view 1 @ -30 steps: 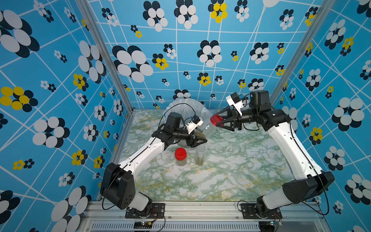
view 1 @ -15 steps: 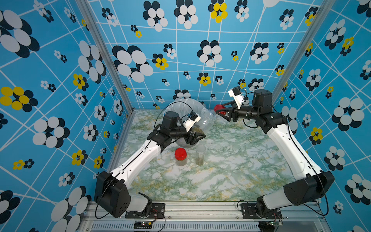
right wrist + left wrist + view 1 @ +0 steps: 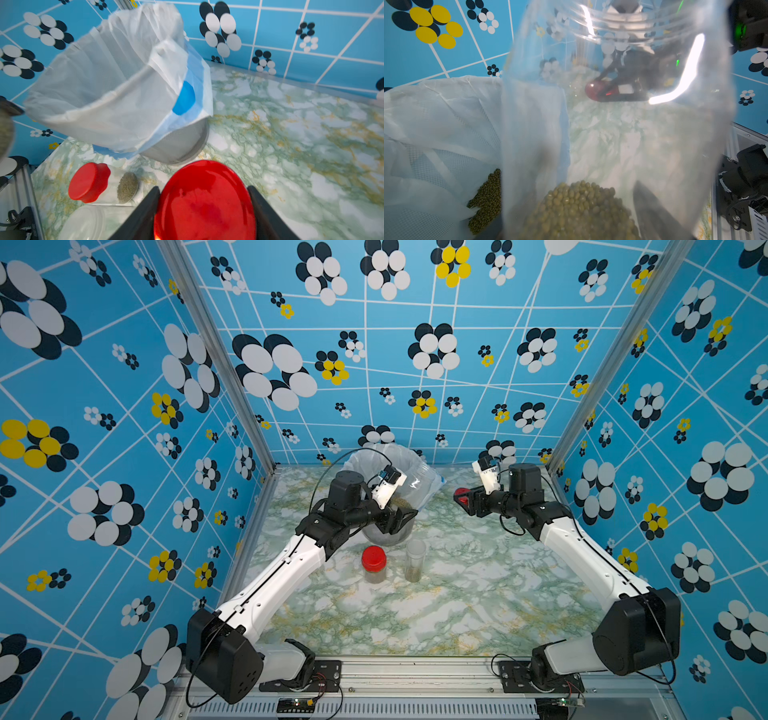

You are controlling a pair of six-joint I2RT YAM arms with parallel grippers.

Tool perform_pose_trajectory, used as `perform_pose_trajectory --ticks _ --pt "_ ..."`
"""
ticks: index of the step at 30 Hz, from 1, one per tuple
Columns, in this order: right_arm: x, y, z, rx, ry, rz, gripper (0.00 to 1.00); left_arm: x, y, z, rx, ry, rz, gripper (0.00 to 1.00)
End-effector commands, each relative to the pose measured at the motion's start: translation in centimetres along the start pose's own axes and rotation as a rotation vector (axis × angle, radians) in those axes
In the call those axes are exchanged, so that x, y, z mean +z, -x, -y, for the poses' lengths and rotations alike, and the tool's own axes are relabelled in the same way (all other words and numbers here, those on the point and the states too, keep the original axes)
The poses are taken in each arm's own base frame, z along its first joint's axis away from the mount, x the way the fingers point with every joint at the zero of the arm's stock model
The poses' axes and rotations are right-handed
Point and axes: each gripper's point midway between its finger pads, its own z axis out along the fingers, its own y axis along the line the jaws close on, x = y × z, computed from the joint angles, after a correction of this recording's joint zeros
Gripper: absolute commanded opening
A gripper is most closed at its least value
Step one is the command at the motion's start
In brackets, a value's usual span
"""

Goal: Empty moldy mung beans from jars
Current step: Place the lid at the center of the board.

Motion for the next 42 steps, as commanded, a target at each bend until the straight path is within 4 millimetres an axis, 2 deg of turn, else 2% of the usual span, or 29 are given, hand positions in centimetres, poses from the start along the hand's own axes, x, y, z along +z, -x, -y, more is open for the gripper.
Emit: perform_pose_trajectory --ticks 1,7,10,16,18,19,21,25,28,33,36,42 --pt "-0.5 -0.9 1.0 0.016 -0.091 0.055 0.51 -1.4 1.8 0.2 -0.005 0.033 0.043 0.38" --pt "1.8 -7.0 5.3 0.129 -0.271 -0.036 0.52 -2.0 3.0 -0.3 -0.024 0.067 0.033 0.39" --pt "3.1 -9.5 7.1 0.192 -0.338 -0.069 0.54 -2.2 3.3 -0.6 -0.032 0.089 0.018 0.39" --pt "5.5 -13.9 10.1 0.299 -0.460 -0.165 0.60 -2.2 2.5 -1.9 -0.062 0.134 -0.037 0.39" --pt "5.8 -15.3 10.7 0.319 -0.495 -0.200 0.62 -2.4 2.1 -2.2 -0.062 0.146 -0.065 0.39" --pt "5.8 -15.6 10.8 0.328 -0.500 -0.203 0.66 -2.6 2.0 -2.4 -0.064 0.153 -0.072 0.38" --pt "5.8 -15.2 10.5 0.313 -0.500 -0.191 0.82 -2.9 1.9 -2.8 -0.079 0.167 -0.077 0.39" --pt "5.8 -15.5 10.5 0.308 -0.504 -0.209 0.87 -3.5 1.7 -3.2 -0.106 0.179 -0.072 0.39" --pt "5.9 -15.3 10.1 0.297 -0.487 -0.200 0.89 -4.0 1.3 -3.5 -0.139 0.195 -0.090 0.39" --pt "4.8 -14.1 10.2 0.277 -0.512 -0.150 0.91 -5.3 1.2 -3.6 -0.181 0.242 -0.132 0.39" --pt "4.8 -13.1 9.6 0.267 -0.481 -0.131 0.88 -6.1 1.5 -3.8 -0.181 0.271 -0.142 0.38" --pt "4.6 -11.3 8.1 0.250 -0.439 -0.097 0.88 -7.4 1.4 -5.8 -0.181 0.402 -0.257 0.38"
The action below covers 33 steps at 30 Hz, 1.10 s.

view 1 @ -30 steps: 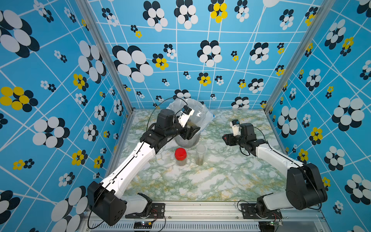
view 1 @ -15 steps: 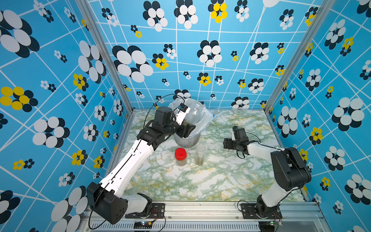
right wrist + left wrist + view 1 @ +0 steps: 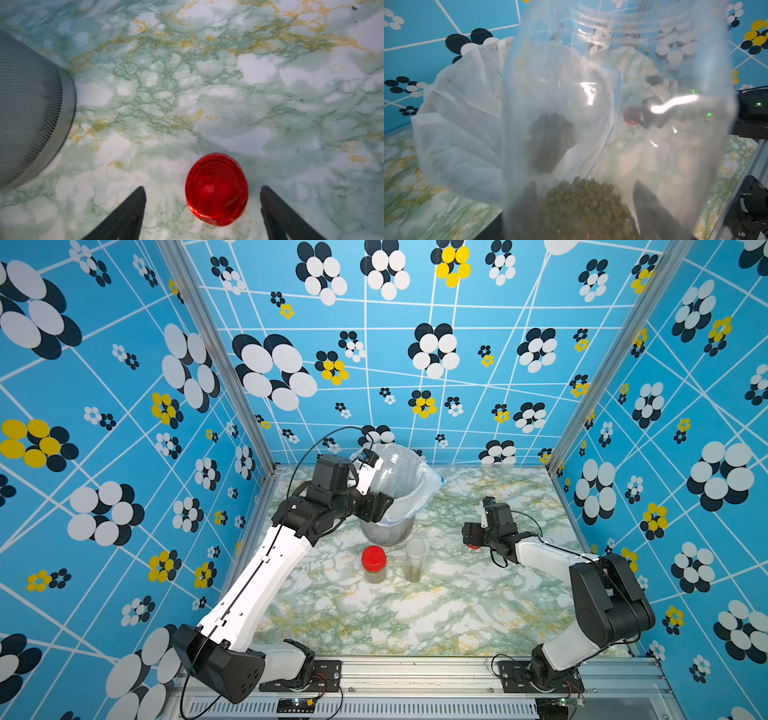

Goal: Empty moldy mung beans from jars
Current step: Place the lid at the center of the board, then pour the moldy mung beans from the jar into the trash bin.

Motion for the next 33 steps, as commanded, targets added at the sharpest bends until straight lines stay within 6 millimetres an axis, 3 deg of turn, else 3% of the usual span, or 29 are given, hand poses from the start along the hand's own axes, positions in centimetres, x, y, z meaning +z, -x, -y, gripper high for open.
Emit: perform_pose_trajectory --ticks 1,7,18,26,33 --pt "-1.3 1.8 -1.5 -0.014 0.036 0.047 0.89 -0.8 -0.2 -2.0 -0.003 0.110 -0.091 0.38" --pt "-2.5 2.9 -2.1 -0.030 0.042 0.079 0.88 -0.5 -1.0 -3.4 -0.037 0.153 -0.227 0.38" --pt "-4.3 4.0 -3.0 -0.015 0.091 0.117 0.88 -0.8 0.6 -5.5 -0.047 0.220 -0.393 0.38" --pt "-5.5 4.6 -3.0 -0.016 0.095 0.143 0.88 0.4 -2.8 -7.3 -0.030 0.281 -0.589 0.38" --pt "-5.7 4.9 -3.4 -0.017 0.114 0.147 0.88 0.7 -2.8 -7.9 0.075 0.384 -0.629 0.38"
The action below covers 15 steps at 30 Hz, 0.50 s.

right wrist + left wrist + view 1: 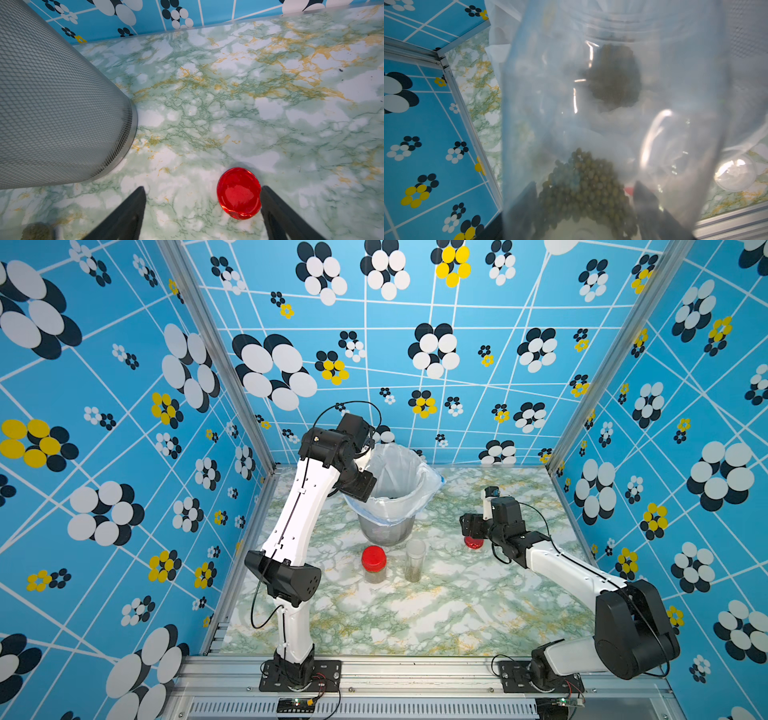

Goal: Empty moldy mung beans from jars
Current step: Pour the moldy mung beans from the jar into the trash bin.

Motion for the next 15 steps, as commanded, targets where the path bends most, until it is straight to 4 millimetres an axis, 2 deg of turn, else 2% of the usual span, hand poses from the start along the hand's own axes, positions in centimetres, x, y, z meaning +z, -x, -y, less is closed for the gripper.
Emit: perform_pose_trajectory --ticks 1,7,11,15 --pt "-0.6 0.7 -0.8 -0.002 0.025 0.009 0.89 -0.3 -0.4 -0.3 0.076 0.088 -0.030 0.39" --pt "-0.8 0.9 -0.9 -0.006 0.027 0.005 0.88 0.7 -0.3 -0.8 0.188 0.273 -0.086 0.42" --pt "-1.1 1.1 -0.9 -0.008 0.027 0.009 0.88 0.8 0.3 -0.7 0.211 0.300 -0.072 0.42" --pt "-1.2 1.2 -0.9 -0.009 0.027 0.012 0.88 0.5 0.6 -0.9 0.220 0.316 -0.058 0.52"
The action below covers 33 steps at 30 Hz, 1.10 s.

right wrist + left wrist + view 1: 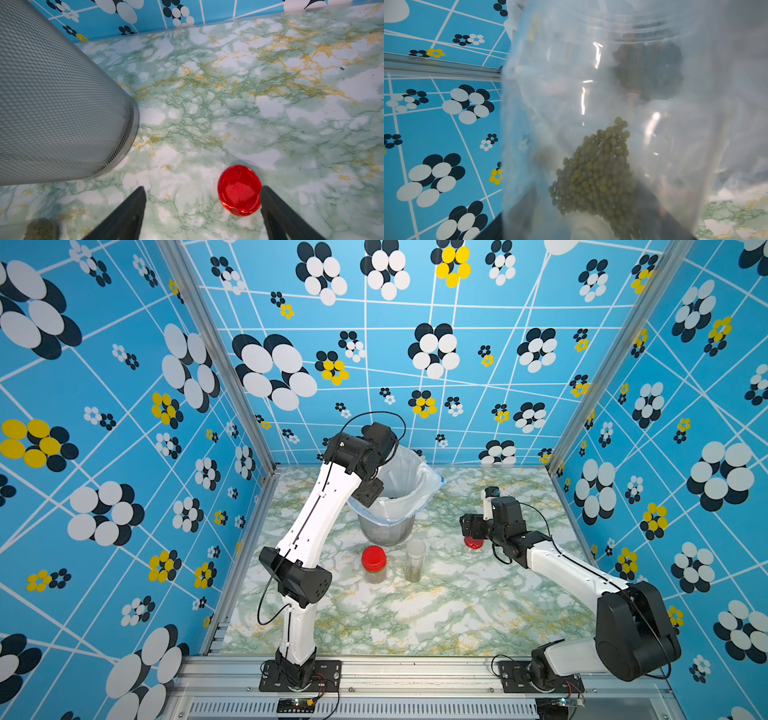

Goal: Empty moldy mung beans from jars
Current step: Pour the moldy mung beans from the jar into the trash bin.

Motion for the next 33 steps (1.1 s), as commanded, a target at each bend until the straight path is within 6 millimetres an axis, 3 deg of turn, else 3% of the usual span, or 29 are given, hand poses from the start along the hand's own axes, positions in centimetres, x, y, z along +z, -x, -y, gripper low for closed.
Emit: perform_pose_trajectory --ticks 1,9,13,17,22,27,33 --pt "-1.0 1.2 -0.8 -0.008 0.025 0.020 0.88 0.6 0.1 -0.6 0.032 0.045 -0.019 0.54" --pt "-1.0 1.3 -0.9 -0.004 0.025 0.020 0.88 0.5 0.7 0.0 0.043 0.007 0.008 0.54" --pt "-1.1 1.4 -0.9 -0.004 0.027 0.021 0.88 0.5 0.7 -0.1 0.052 0.020 0.007 0.61" --pt "-1.1 1.5 -1.0 -0.002 0.031 0.026 0.89 0.2 0.9 -0.4 0.093 0.061 0.012 0.58" --pt "-1.6 2.0 -1.5 -0.012 0.057 0.039 0.88 -1.3 1.1 -1.2 0.145 0.149 0.038 0.55" --pt "-1.6 2.3 -1.6 -0.017 0.056 0.037 0.89 -3.2 1.8 -0.8 0.129 0.094 0.124 0.55" --pt "-1.7 2.3 -1.7 -0.010 0.059 0.034 0.89 -0.3 1.3 0.3 0.135 0.054 0.034 0.64"
